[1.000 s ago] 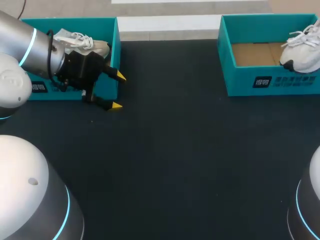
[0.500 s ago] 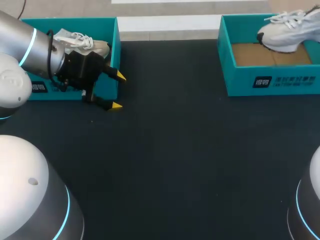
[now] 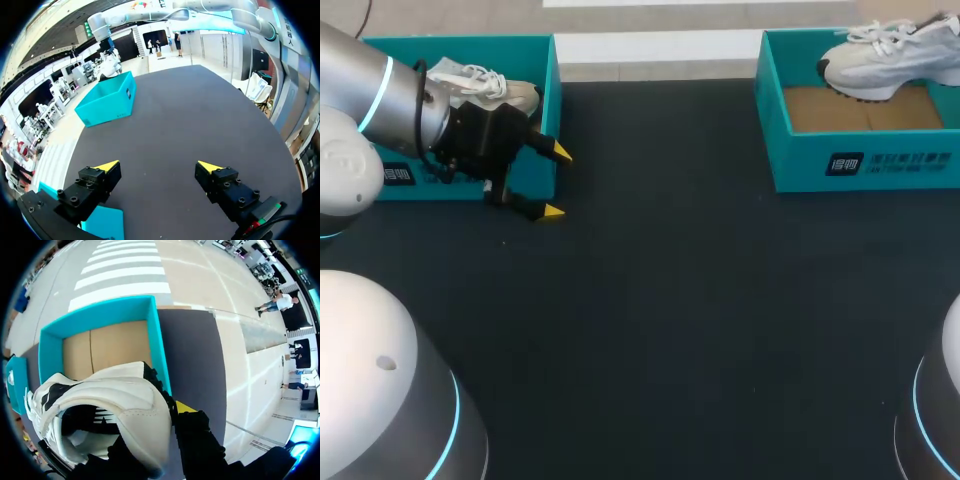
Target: Take the shoe out of the shoebox, open the shoe tongue, remove and reinsert the insole, then place the shoe into the shoebox
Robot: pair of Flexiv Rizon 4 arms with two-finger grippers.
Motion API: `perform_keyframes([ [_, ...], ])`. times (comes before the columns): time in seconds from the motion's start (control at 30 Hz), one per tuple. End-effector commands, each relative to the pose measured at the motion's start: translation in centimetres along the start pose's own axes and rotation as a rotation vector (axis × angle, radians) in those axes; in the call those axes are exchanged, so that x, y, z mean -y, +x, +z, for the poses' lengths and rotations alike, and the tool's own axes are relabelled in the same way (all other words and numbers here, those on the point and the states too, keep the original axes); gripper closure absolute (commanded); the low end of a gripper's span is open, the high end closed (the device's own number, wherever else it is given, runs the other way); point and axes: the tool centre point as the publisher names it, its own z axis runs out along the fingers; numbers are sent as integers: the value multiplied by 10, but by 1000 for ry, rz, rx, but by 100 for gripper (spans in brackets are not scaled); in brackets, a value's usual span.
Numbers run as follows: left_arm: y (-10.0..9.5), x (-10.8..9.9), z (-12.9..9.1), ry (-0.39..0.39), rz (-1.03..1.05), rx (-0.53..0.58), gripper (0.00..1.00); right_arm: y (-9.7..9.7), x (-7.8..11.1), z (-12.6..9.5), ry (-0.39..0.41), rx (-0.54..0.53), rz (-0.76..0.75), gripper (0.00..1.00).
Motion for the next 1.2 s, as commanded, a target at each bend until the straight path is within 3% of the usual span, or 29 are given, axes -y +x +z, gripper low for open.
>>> perform_keyframes([
  [0.03, 0, 0, 0, -2, 1, 0, 0, 1, -1, 5, 8, -2, -8, 100],
  [0.53, 0, 0, 0, -2, 1, 0, 0, 15, -22, 27, -11, 18, -8, 100],
  [0.93, 0, 0, 0, -2, 1, 0, 0, 20, -28, 47, -32, 31, 38, 100],
  [1.2, 0, 0, 0, -2, 1, 0, 0, 28, -21, 63, -25, 41, 29, 100],
])
